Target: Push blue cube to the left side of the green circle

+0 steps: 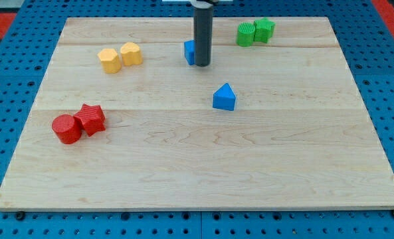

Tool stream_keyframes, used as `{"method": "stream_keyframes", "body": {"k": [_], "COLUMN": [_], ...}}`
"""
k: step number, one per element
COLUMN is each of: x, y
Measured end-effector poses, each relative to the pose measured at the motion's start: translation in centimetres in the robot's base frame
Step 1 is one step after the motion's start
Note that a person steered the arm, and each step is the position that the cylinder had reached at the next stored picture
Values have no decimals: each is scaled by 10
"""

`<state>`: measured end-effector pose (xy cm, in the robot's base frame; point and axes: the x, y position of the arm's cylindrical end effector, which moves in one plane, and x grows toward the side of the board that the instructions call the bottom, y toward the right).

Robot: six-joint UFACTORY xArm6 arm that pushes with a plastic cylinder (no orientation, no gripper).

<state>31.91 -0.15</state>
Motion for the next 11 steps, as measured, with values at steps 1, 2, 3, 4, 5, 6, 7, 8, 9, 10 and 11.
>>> {"method": "stream_keyframes", "body": {"k": [1, 2, 3, 4, 5, 6, 7, 8, 9, 10, 11], "x": [10, 18, -6, -22, -22, -22, -11, -10, -26, -35, -36], "y": [-14, -52, -68, -59, -34, -10, 3, 13, 13, 17, 27]}}
